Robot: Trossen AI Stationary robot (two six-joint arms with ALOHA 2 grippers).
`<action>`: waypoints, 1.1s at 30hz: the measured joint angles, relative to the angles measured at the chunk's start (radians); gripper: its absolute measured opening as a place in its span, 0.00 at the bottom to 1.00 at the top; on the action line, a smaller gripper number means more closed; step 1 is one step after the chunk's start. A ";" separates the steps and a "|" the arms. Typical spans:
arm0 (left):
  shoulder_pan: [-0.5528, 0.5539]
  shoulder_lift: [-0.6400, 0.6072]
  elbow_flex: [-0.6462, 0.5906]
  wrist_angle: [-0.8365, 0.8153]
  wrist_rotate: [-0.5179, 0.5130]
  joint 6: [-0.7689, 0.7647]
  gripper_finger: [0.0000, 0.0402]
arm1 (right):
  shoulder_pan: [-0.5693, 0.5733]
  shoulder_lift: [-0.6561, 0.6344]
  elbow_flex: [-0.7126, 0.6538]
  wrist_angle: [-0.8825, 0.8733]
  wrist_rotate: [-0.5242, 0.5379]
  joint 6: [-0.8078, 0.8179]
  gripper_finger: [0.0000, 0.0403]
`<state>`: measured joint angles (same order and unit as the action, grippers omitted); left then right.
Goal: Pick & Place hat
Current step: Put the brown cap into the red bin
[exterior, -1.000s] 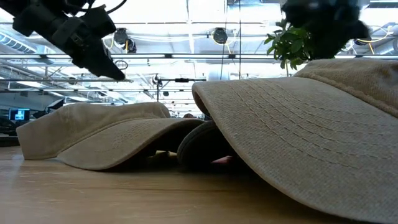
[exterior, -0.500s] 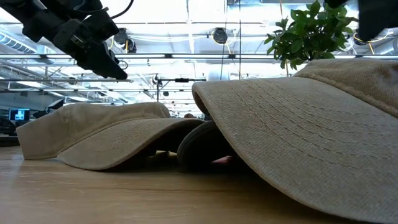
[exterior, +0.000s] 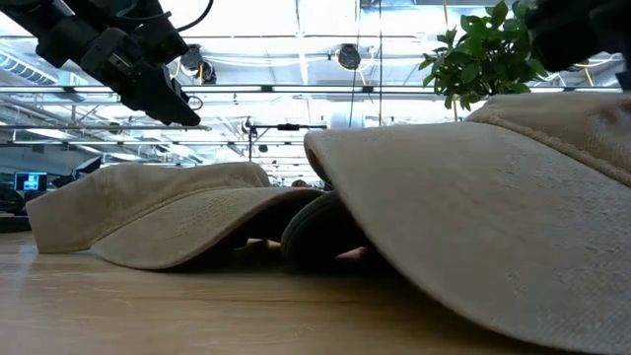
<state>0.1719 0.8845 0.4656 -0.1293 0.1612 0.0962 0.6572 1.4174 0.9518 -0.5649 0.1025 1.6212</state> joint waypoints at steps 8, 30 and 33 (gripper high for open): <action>0.000 0.000 0.000 0.000 0.000 -0.035 0.02 | -0.001 0.000 -0.120 0.260 -0.026 -0.182 0.51; 0.035 0.000 0.001 0.125 -0.057 -0.124 0.02 | -0.001 0.000 -0.308 0.778 -0.314 -0.272 0.70; 0.042 0.000 0.001 0.140 -0.071 -0.132 0.01 | -0.001 0.000 -0.308 0.772 -0.268 -0.268 0.69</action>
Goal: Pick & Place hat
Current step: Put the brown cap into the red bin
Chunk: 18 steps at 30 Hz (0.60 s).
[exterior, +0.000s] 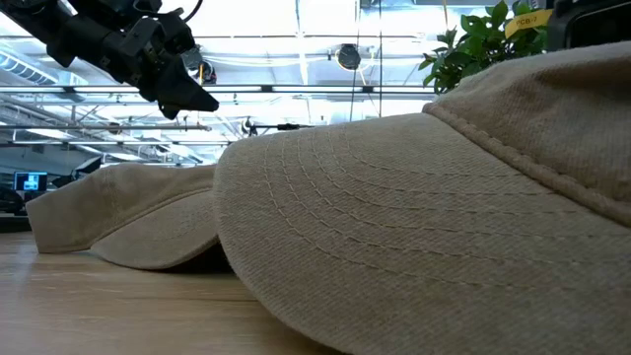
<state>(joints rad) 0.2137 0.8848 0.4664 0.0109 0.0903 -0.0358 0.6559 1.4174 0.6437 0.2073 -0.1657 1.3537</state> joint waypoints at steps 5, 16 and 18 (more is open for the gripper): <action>0.001 0.000 0.000 0.002 -0.012 -0.031 0.02 | 0.000 0.000 0.000 -0.072 0.109 -0.005 0.68; -0.008 0.000 0.000 0.000 -0.012 -0.044 0.03 | -0.029 0.001 0.000 -0.031 0.245 -0.074 0.68; -0.008 0.000 0.000 0.000 -0.012 -0.035 0.01 | -0.042 0.001 0.000 -0.046 0.267 -0.096 0.68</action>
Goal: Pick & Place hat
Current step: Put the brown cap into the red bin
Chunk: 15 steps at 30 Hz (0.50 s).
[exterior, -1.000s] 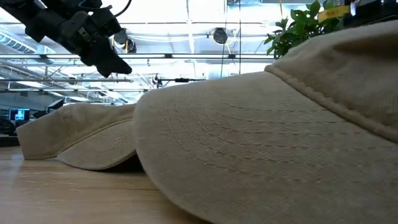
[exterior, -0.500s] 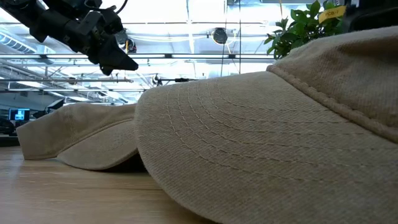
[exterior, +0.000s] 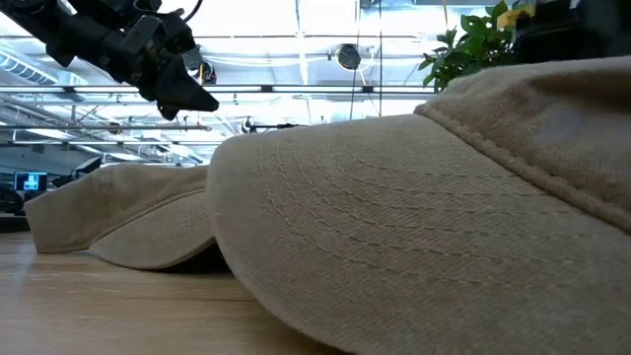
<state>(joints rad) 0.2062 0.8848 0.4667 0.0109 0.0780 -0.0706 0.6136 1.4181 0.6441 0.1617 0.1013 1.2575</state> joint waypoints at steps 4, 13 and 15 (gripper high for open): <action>0.000 0.000 0.000 0.000 0.000 0.017 0.02 | -0.035 0.000 0.000 -0.006 0.079 -0.028 0.67; 0.000 0.000 0.000 0.000 0.000 0.024 0.01 | -0.107 -0.001 0.000 0.050 -0.031 -0.131 0.31; 0.000 0.000 0.000 0.001 0.000 0.024 0.02 | -0.129 -0.009 0.000 0.041 -0.098 -0.135 0.14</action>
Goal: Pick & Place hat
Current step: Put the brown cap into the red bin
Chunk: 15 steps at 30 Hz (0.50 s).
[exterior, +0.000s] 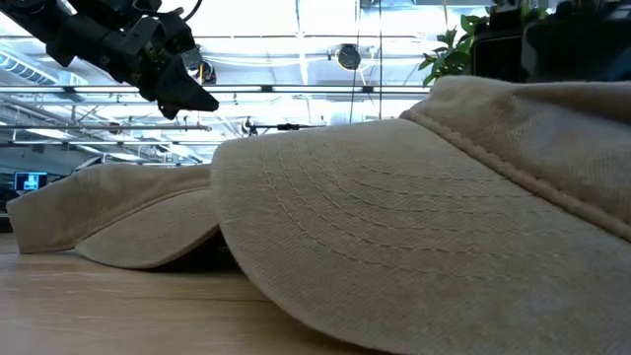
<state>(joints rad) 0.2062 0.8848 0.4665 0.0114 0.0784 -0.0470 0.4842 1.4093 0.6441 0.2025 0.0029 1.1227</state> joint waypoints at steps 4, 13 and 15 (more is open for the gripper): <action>0.000 0.000 0.000 0.001 0.000 0.000 0.03 | -0.045 -0.050 0.000 -0.039 -0.068 0.016 0.03; -0.015 0.000 0.010 0.090 0.016 0.035 0.02 | -0.149 -0.285 0.178 -0.572 -0.050 -0.097 0.00; -0.025 0.005 0.039 0.081 0.016 0.069 0.01 | -0.183 -0.294 0.273 -0.732 -0.031 -0.144 0.00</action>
<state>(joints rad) 0.1809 0.8895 0.5058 0.0920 0.0945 0.0224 0.3011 1.1152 0.9175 -0.5291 -0.0277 0.9789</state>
